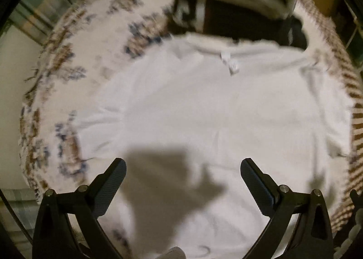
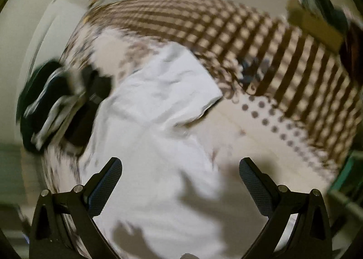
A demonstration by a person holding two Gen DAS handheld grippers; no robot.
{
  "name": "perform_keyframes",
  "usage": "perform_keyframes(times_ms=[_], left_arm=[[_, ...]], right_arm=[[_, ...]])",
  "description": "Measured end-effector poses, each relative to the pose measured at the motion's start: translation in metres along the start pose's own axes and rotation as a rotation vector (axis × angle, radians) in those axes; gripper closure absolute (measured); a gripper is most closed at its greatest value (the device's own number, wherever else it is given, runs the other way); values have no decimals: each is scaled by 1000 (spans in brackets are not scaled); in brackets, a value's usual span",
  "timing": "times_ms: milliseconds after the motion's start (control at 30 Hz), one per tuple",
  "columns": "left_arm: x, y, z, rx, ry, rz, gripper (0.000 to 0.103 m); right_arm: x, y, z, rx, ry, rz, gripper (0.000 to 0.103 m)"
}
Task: Fold small clothes
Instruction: 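Lower both tools to the T-shirt and grasp its sleeve with the right gripper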
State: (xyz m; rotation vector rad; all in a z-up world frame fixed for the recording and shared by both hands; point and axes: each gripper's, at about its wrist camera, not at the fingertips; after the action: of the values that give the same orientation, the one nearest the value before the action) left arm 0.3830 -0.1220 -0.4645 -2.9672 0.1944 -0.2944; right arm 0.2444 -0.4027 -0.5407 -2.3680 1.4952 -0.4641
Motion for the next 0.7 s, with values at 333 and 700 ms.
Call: perform_keyframes(times_ms=[333, 700], left_arm=[[15, 37, 70, 10, -50, -4, 0], [19, 16, 56, -32, -35, -113, 0]], right_arm=[[30, 46, 109, 162, 151, 303, 31], [65, -52, 99, 50, 277, 57, 95]])
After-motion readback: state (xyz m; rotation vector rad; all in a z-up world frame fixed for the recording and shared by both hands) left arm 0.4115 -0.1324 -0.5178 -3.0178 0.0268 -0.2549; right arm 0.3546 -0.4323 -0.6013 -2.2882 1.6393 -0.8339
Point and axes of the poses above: each gripper's, at about its wrist camera, not at the fingertips, and z roughly the way its jaws point, y to its right, x to its top, and after that the axes turned 5 degrees about -z, right-handed
